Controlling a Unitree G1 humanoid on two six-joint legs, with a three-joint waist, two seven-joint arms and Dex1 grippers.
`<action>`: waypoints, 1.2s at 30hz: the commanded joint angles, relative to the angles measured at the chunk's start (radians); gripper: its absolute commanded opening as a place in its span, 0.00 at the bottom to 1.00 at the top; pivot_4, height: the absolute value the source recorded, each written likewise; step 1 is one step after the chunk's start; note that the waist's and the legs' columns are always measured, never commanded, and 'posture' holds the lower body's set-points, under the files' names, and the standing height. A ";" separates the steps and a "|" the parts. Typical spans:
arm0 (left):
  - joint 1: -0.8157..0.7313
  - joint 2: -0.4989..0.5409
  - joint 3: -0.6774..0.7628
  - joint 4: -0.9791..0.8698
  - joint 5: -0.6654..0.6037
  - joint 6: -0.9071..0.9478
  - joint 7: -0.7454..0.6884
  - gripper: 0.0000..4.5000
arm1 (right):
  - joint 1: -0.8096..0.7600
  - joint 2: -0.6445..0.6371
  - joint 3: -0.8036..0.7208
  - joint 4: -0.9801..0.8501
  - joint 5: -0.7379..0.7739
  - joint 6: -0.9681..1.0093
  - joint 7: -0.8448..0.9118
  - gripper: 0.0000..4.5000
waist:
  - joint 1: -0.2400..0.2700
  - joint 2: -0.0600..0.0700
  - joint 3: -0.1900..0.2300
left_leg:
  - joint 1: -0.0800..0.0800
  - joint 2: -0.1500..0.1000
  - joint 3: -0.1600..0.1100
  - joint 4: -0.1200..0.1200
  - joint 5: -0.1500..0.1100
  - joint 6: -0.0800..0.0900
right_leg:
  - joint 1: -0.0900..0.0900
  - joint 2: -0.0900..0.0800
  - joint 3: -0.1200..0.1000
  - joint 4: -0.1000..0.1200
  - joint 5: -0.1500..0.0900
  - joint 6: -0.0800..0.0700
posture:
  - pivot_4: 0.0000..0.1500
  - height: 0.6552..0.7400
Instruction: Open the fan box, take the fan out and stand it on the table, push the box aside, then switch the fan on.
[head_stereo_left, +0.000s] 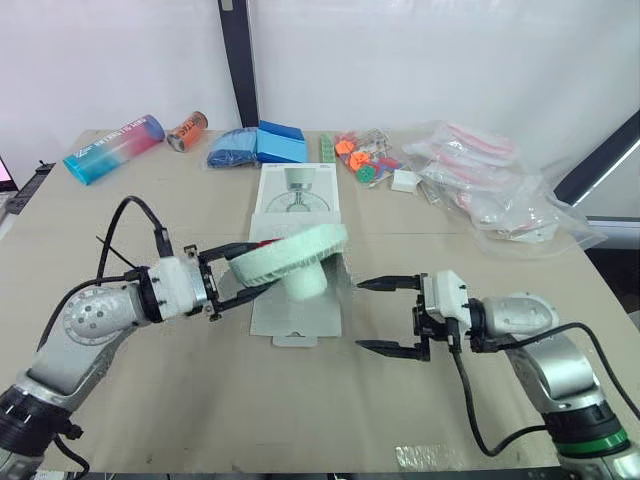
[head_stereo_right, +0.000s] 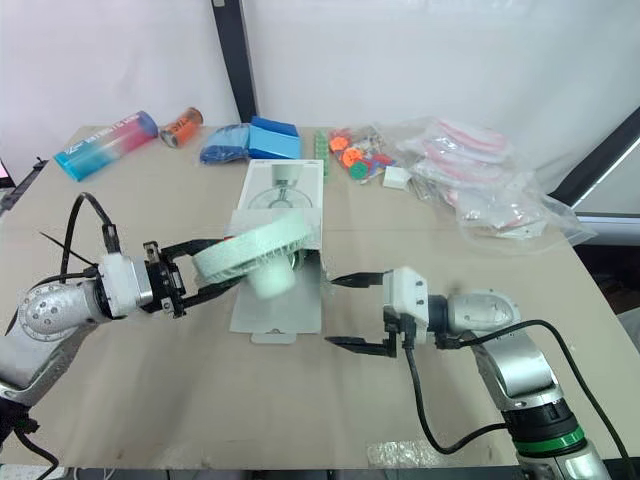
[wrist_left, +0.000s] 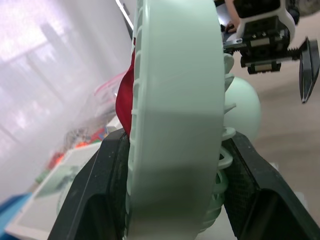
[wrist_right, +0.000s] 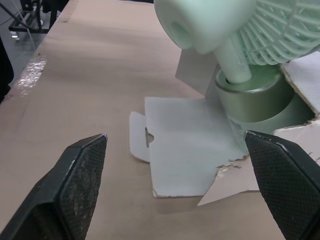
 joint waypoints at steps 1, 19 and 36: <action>0.010 0.012 0.067 -0.081 -0.176 0.259 -0.001 0.43 | -0.030 0.020 0.010 0.005 -0.009 -0.017 -0.011 1.00 | 0.000 0.000 0.000 | 0.000 0.000 0.000 0.000 0.000 0.000 | 0.000 0.000 0.000 0.000 0.000 0.000 | 1.00 1.00; 0.006 0.011 0.499 -0.198 -0.714 0.899 0.181 0.43 | -0.108 0.133 0.069 0.089 -0.078 -0.046 -0.073 1.00 | -0.001 0.001 0.002 | -0.003 -0.002 -0.004 0.002 0.000 0.000 | -0.001 0.000 0.000 0.000 -0.001 0.000 | 1.00 1.00; 0.339 0.036 1.101 -0.354 -0.823 1.091 0.459 0.43 | -0.195 0.210 0.080 0.190 -0.086 -0.052 -0.096 1.00 | -0.002 0.001 0.003 | -0.004 -0.002 -0.005 0.002 0.000 -0.001 | -0.002 -0.001 0.000 0.001 -0.001 -0.001 | 1.00 1.00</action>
